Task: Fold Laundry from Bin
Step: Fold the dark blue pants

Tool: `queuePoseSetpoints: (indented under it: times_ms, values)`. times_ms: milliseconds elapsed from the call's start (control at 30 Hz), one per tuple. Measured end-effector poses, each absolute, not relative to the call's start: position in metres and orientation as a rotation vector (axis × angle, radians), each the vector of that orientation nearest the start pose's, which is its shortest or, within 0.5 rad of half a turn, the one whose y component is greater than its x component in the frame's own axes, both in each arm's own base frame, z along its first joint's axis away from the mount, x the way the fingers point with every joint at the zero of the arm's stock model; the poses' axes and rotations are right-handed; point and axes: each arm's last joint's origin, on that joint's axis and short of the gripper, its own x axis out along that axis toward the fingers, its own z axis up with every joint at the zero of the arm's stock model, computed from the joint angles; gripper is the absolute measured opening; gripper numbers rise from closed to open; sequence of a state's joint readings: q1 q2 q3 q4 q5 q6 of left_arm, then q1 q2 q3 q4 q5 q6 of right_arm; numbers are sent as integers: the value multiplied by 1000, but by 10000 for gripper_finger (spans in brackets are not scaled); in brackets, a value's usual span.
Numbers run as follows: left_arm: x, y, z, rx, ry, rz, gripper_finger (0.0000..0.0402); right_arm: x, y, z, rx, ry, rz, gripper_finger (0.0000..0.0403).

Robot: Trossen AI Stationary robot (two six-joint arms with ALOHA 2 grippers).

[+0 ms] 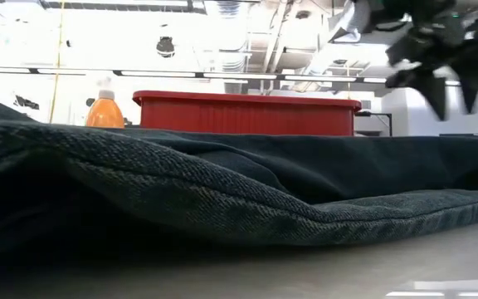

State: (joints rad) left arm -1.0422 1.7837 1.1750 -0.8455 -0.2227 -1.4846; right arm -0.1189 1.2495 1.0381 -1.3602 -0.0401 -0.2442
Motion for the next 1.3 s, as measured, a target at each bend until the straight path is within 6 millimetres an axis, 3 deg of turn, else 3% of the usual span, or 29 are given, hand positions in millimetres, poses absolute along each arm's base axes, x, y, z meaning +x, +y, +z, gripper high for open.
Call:
queuePoseSetpoints:
  times_ms: [100,367,567,900,1067,1200,1300]
  values:
    - [172,-270,185,-367,1249,305,0,191,-36,253,87,1429,70,205]
    - [177,-256,218,-308,1174,336,0,181,-48,197,215,1407,29,161]
    - [176,-250,230,-309,1077,348,0,185,-55,191,231,1428,-16,127]
    - [172,-221,278,-367,714,386,0,194,-58,168,263,1560,-5,107]
    - [169,-230,288,-371,677,271,0,199,-60,147,297,1666,11,107]
    - [164,-250,293,-400,659,116,0,203,-61,134,327,1736,23,107]
    - [160,-267,286,-420,731,16,0,203,-62,127,336,1780,-14,106]
